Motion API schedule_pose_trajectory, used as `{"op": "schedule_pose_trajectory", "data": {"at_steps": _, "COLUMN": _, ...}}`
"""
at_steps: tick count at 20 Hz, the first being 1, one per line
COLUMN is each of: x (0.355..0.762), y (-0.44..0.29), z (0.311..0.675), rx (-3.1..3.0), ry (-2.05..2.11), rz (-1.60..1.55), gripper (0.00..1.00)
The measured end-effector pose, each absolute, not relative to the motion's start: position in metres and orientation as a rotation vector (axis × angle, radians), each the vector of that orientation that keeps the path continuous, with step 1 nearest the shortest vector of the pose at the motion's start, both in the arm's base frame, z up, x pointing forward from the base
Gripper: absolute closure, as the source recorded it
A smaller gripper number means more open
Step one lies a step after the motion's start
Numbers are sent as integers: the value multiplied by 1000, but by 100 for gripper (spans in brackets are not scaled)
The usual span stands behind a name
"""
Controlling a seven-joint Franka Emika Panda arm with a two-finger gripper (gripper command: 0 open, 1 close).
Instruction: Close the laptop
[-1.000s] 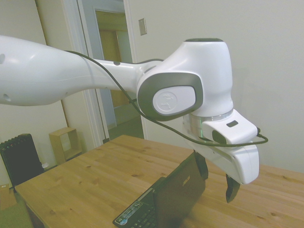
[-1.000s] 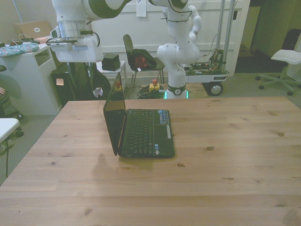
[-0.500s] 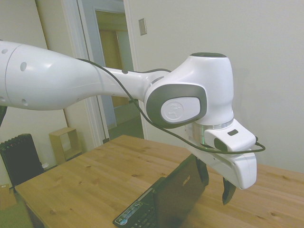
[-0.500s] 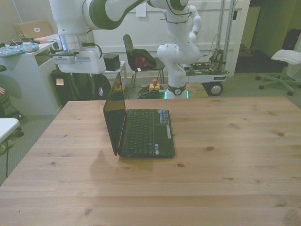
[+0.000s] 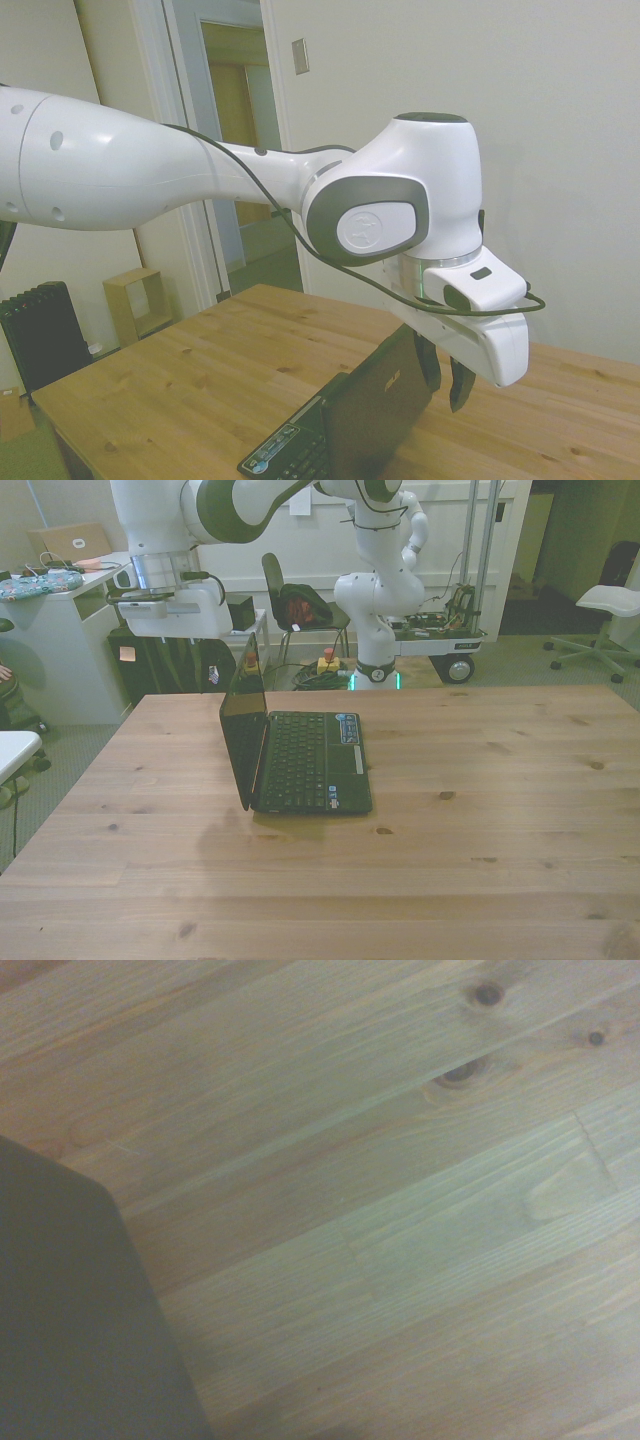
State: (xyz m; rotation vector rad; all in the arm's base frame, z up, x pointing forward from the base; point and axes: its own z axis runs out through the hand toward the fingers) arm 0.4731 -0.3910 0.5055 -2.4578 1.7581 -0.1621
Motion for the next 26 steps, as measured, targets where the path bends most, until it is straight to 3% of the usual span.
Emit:
{"op": "schedule_pose_trajectory", "data": {"at_steps": 8, "x": 488, "y": -369, "z": 504, "rx": -2486, "ry": 1708, "rz": -149, "gripper": 100}}
{"op": "schedule_pose_trajectory", "data": {"at_steps": 19, "x": 508, "y": -276, "z": 492, "rx": -2543, "ry": 1604, "rz": -108, "gripper": 100}}
{"op": "schedule_pose_trajectory", "data": {"at_steps": 26, "x": 514, "y": -232, "z": 457, "rx": -2566, "ry": 1576, "rz": -55, "gripper": 100}}
